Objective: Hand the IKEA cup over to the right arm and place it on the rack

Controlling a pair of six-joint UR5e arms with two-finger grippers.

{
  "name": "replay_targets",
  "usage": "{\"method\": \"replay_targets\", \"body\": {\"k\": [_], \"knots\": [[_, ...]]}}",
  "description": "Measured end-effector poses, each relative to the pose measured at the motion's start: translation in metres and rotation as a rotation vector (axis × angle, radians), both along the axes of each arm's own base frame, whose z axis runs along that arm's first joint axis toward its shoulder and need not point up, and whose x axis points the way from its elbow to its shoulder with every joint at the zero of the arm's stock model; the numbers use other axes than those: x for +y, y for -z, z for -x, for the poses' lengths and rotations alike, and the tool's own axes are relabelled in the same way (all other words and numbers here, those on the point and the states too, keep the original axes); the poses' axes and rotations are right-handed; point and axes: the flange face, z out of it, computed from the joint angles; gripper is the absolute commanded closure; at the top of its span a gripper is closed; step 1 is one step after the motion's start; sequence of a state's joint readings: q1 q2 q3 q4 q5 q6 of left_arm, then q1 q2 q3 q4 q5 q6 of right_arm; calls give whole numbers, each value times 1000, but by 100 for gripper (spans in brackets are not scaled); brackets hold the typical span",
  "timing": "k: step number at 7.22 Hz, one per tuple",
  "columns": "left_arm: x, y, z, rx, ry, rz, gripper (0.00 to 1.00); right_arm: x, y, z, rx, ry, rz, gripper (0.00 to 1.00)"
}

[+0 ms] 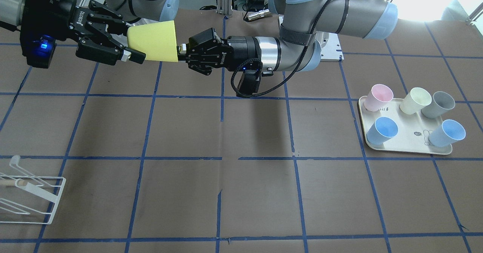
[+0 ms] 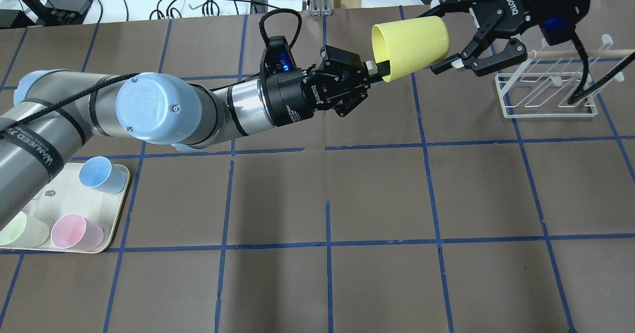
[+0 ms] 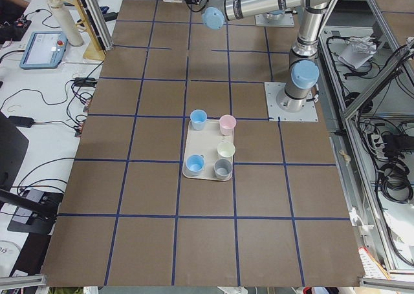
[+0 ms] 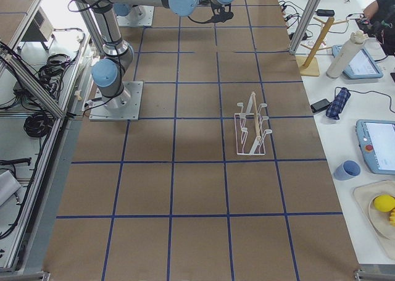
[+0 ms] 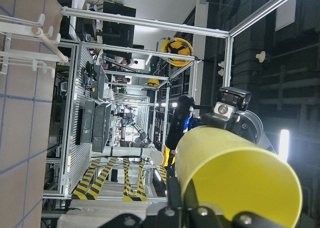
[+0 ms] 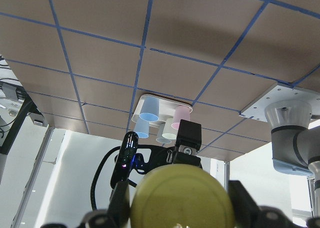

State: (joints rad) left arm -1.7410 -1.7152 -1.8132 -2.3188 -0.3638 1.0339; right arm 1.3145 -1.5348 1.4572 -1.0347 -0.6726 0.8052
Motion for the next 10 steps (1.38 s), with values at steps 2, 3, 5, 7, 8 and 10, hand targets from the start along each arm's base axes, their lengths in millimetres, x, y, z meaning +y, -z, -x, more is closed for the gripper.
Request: {"method": "replay_targets", "body": {"k": [2, 3, 5, 7, 8, 10], "knots": [[0, 1, 0, 0, 1, -8, 24, -3, -1, 1, -18, 10, 9, 39], [-1, 0, -2, 0, -2, -10, 7, -4, -3, 3, -19, 14, 14, 39], [-8, -3, -16, 2, -22, -30, 0, -6, -9, 11, -10, 12, 56, 41], [-26, -6, -55, -11, -49, -67, 0, -11, -14, 27, 42, 10, 121, 48], [-36, -1, -85, -48, -34, -79, 0, -12, -13, 38, 97, -11, 160, 61], [-52, 15, -157, -145, 27, -130, 0, -11, -7, 51, 217, -120, 248, 71]]}}
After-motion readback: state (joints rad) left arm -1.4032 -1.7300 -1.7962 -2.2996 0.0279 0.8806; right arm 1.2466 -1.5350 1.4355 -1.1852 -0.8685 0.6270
